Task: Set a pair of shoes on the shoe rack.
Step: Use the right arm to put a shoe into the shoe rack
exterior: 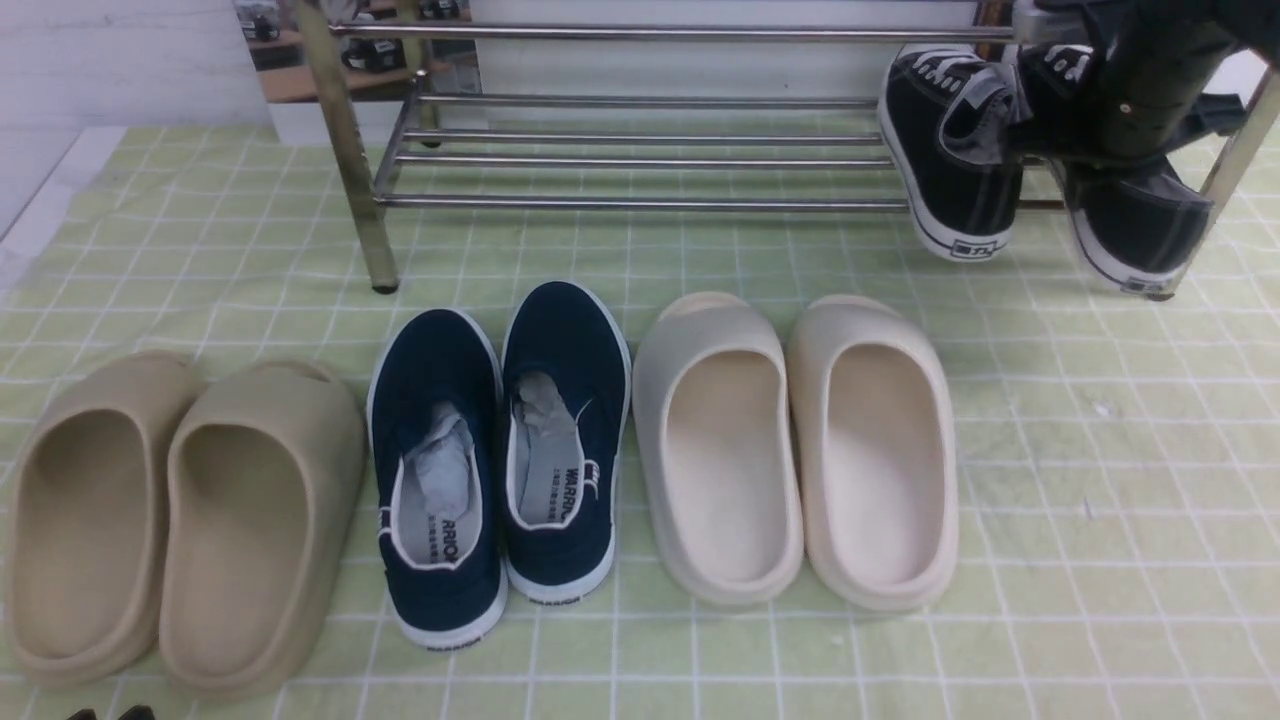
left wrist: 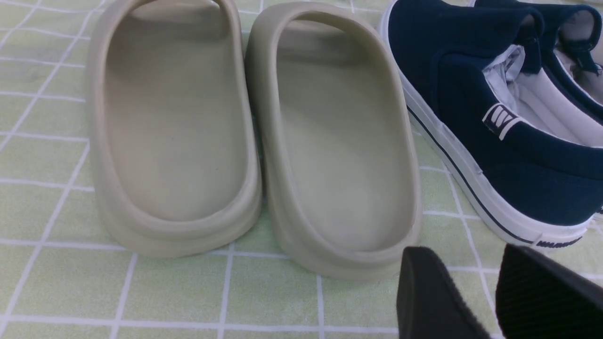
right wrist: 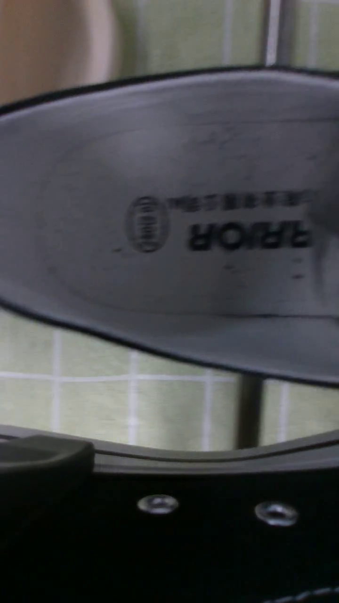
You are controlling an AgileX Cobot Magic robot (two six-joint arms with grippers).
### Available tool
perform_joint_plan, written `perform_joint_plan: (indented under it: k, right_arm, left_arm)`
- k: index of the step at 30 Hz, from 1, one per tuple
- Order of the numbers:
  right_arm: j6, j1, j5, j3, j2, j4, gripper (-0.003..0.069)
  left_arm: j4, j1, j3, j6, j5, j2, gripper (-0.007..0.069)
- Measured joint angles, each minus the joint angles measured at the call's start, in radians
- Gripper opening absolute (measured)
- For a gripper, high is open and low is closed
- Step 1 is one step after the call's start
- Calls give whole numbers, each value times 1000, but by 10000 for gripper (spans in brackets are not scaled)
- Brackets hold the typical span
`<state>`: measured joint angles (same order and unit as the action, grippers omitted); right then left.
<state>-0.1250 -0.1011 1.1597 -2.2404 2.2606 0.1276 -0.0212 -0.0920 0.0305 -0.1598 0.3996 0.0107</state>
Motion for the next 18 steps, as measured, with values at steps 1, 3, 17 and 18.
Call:
perform_joint_plan:
  k: [1, 3, 17, 18]
  right_arm:
    - [4, 0, 5, -73, 44, 1, 62]
    - [4, 0, -2, -120, 77, 1, 62]
    - [7, 0, -64, -115, 63, -48, 403]
    - [7, 0, -64, -108, 59, -49, 419]
  left_arm:
    - [0, 0, 0, 0, 0, 0, 239]
    - [0, 0, 0, 0, 0, 0, 239]
    - [0, 0, 0, 0, 0, 0, 239]
    - [0, 0, 0, 0, 0, 0, 239]
